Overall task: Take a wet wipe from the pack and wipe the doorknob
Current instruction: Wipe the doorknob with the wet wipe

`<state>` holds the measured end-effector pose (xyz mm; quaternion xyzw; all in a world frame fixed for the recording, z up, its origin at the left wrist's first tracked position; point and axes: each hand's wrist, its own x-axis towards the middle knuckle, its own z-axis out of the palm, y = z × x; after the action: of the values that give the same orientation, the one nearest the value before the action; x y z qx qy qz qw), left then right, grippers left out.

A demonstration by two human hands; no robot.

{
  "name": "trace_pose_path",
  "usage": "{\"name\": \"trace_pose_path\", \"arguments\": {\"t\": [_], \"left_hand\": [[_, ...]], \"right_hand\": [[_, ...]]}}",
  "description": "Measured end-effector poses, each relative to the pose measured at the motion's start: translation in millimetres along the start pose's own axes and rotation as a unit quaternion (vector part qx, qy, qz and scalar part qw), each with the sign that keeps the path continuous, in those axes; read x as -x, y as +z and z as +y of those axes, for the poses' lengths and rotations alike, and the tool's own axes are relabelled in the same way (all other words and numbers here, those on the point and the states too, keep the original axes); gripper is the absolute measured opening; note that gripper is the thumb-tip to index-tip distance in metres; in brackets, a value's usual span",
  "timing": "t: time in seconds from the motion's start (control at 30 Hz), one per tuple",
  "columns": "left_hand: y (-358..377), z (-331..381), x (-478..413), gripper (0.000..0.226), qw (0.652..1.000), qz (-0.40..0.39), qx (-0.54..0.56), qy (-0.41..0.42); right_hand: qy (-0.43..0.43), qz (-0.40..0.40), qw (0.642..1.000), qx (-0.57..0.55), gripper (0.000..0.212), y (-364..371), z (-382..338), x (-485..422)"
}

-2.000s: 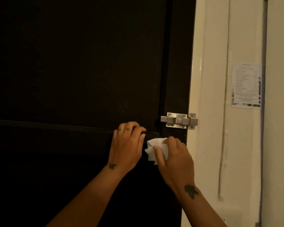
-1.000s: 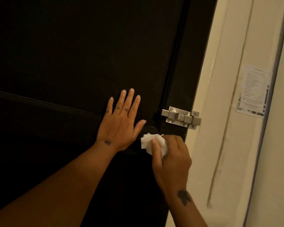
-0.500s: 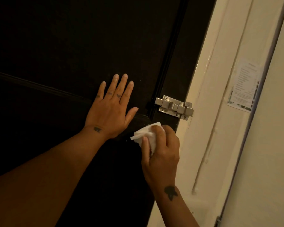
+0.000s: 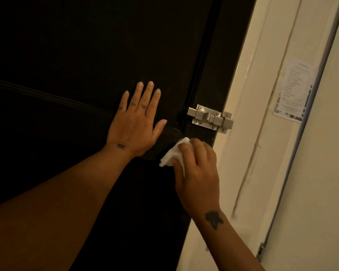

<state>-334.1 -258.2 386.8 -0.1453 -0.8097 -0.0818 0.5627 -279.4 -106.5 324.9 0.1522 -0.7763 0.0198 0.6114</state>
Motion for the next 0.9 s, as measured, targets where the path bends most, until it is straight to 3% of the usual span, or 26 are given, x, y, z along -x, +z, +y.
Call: {"name": "trace_pose_path", "arguments": {"t": [0.17,0.3,0.4,0.57,0.67,0.73,0.9], "left_hand": [[3.5,-2.5,1.7,0.068,1.000,0.009,-0.009,-0.001],[3.9,-2.6,1.0,0.069,1.000,0.017,-0.016,0.000],[2.1,-1.4,1.9,0.067,1.000,0.012,-0.011,0.001],[0.2,-0.6,2.0,0.068,1.000,0.002,0.001,0.003],[-0.3,-1.0,1.4,0.068,1.000,-0.003,0.001,0.007],[-0.7,-1.0,1.5,0.068,1.000,-0.009,0.000,0.007],[-0.7,-0.6,1.4,0.067,1.000,-0.023,-0.006,0.018]], "right_hand": [[-0.181,-0.046,0.982,0.025,0.041,-15.2,33.4,9.9],[-0.111,-0.033,0.991,-0.060,0.043,-21.5,27.8,-8.4],[-0.181,-0.031,0.983,-0.004,0.041,-16.8,23.2,-4.4],[-0.287,-0.107,0.950,0.061,0.039,-25.0,45.0,-11.5],[-0.198,-0.107,0.974,-0.021,0.036,-30.9,35.8,-18.6],[-0.173,-0.091,0.981,-0.016,0.036,-28.6,28.1,-15.6],[-0.290,-0.109,0.946,0.099,0.036,-19.8,38.6,-11.6]]}}
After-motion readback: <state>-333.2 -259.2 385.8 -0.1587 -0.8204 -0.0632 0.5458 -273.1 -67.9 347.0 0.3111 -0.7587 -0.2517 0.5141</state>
